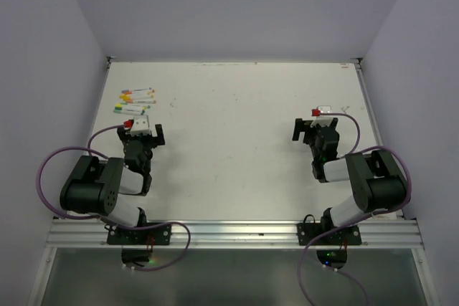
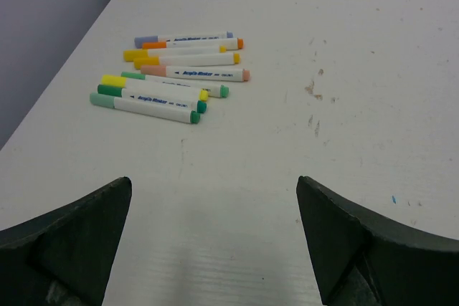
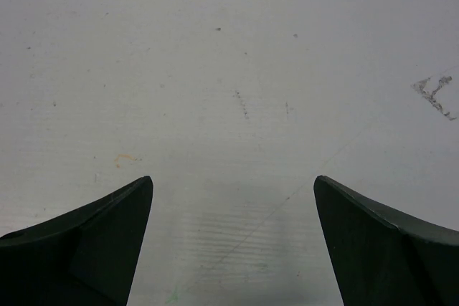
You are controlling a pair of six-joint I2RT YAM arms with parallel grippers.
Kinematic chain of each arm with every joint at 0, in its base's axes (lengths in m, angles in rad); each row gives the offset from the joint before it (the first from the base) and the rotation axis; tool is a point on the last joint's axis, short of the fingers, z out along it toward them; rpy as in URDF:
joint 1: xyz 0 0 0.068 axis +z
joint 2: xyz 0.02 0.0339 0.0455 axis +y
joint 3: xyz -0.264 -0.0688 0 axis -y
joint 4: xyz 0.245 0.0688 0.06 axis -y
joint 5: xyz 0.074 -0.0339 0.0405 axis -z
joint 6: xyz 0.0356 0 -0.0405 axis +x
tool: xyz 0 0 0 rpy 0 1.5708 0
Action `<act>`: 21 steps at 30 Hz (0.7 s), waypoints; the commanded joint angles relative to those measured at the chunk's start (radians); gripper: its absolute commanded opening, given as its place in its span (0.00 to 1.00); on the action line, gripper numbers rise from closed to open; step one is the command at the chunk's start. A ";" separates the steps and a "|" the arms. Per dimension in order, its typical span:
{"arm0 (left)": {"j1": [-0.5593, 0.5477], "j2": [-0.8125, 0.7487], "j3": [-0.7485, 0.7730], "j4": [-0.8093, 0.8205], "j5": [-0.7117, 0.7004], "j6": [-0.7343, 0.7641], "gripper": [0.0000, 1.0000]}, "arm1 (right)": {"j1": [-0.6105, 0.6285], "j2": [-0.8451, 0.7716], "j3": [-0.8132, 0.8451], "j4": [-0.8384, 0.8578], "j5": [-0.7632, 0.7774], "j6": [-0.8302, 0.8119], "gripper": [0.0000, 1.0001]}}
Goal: Open the pen caps
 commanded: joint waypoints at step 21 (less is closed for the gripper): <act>0.006 -0.525 0.079 -0.563 -0.379 -0.351 1.00 | 0.015 -0.440 -0.004 -0.335 0.008 0.098 0.99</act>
